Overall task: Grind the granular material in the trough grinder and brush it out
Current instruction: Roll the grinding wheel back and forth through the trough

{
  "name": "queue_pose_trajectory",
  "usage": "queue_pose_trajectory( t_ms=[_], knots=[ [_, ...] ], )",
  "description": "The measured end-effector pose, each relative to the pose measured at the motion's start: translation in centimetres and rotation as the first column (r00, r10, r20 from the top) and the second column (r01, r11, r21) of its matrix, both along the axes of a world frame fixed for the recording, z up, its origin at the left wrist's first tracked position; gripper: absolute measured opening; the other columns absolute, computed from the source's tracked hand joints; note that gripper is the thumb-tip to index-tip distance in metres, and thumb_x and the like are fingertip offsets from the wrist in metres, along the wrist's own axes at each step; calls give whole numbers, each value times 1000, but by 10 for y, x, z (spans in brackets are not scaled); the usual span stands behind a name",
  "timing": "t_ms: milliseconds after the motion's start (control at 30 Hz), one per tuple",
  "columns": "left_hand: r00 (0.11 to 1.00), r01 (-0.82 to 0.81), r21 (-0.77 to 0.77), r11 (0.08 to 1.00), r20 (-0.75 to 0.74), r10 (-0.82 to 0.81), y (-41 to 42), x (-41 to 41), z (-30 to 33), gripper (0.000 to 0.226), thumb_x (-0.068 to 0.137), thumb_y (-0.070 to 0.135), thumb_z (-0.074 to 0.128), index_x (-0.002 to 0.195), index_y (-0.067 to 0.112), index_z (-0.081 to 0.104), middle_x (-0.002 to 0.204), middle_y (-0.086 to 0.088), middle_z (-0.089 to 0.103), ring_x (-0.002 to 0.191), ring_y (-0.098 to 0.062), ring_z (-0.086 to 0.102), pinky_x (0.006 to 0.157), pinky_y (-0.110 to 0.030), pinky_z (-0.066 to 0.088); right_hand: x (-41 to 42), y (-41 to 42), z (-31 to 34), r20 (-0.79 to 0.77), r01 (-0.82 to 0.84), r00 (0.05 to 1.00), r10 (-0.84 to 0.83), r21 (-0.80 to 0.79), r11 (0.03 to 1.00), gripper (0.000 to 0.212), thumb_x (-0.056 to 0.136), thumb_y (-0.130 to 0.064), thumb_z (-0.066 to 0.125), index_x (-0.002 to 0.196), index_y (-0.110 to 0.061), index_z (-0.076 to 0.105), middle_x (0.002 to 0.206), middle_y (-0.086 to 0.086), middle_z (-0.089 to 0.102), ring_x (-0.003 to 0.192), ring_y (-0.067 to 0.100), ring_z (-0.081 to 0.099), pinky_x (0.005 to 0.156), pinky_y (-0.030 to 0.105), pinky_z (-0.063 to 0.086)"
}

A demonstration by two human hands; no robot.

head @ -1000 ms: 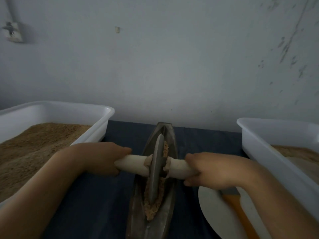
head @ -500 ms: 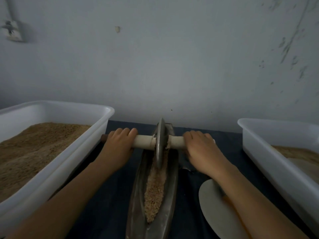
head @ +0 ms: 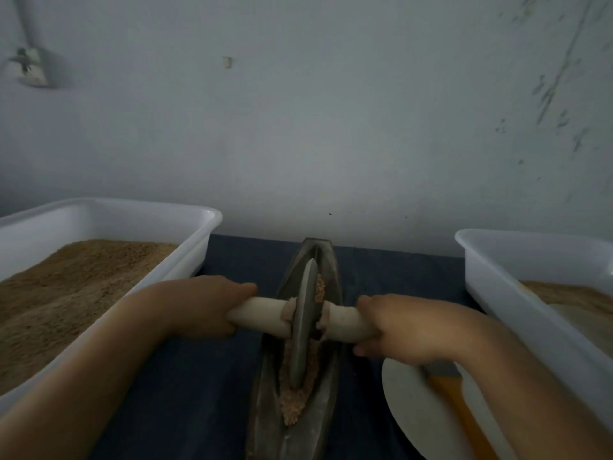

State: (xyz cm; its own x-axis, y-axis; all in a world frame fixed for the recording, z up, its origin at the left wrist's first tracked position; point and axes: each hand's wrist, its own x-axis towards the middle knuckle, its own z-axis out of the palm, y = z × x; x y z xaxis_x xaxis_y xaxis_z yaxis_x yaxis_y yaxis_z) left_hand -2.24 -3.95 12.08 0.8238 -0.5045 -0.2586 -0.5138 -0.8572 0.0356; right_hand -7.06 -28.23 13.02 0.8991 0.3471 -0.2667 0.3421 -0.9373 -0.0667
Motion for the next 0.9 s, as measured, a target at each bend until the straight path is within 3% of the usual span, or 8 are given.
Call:
queue_pose_trajectory(
  t_ms=[133, 300, 433, 533, 667, 800, 900],
  knots=[
    [995, 10, 17, 1000, -102, -8, 2, -2, 7, 27, 90, 25, 57, 113, 28, 43, 91, 15, 49, 79, 1, 47, 74, -17, 38, -5, 0, 5, -79, -26, 997, 26, 1, 1000, 26, 94, -40, 51, 104, -19, 41, 80, -10, 39, 66, 1, 37, 54, 15, 30],
    [999, 14, -27, 1000, 38, -13, -2, 10, -6, 27, 91, 24, 56, 102, 32, 32, 90, 13, 44, 80, -1, 43, 72, -17, 33, 10, -2, -3, -21, 20, 1000, -20, 28, 999, 26, 93, -38, 53, 93, -21, 34, 81, -9, 40, 70, 4, 40, 56, 18, 30],
    [958, -27, -85, 996, 283, 50, -6, 28, -22, 28, 90, 28, 56, 113, 25, 40, 112, 5, 53, 98, -10, 52, 88, -26, 42, 30, -6, -22, 231, 75, 970, -82, 37, 997, 21, 93, -34, 52, 98, -18, 39, 105, 2, 51, 91, 17, 48, 70, 30, 30],
    [856, -26, -138, 990, 508, 94, -11, 40, -38, 29, 91, 31, 53, 116, 24, 40, 117, 4, 52, 107, -14, 50, 91, -27, 38, 44, -11, -40, 496, 70, 867, -56, -11, 997, 19, 92, -24, 49, 108, -14, 44, 110, 4, 51, 100, 23, 49, 70, 31, 24],
    [787, -5, -241, 971, 598, 153, -15, 40, -46, 30, 89, 29, 56, 115, 25, 42, 114, 4, 51, 103, -13, 47, 88, -27, 34, 53, -13, -50, 631, 63, 775, -37, -19, 998, 25, 89, -22, 53, 112, -17, 46, 109, 1, 52, 99, 20, 47, 70, 30, 20],
    [833, -27, -180, 983, 540, 121, -13, 34, -39, 32, 90, 30, 54, 119, 25, 40, 118, 4, 52, 107, -13, 49, 93, -27, 36, 46, -11, -43, 552, 64, 834, -24, -53, 997, 21, 93, -24, 49, 111, -15, 44, 110, 3, 52, 98, 21, 47, 70, 29, 21],
    [925, -38, -59, 998, 376, 58, -11, 25, -23, 35, 91, 28, 54, 121, 24, 38, 120, 3, 53, 109, -13, 52, 93, -27, 40, 31, -7, -24, 268, 84, 960, -80, -4, 996, 26, 94, -32, 50, 113, -15, 43, 112, 3, 50, 98, 20, 48, 71, 28, 27]
  ],
)
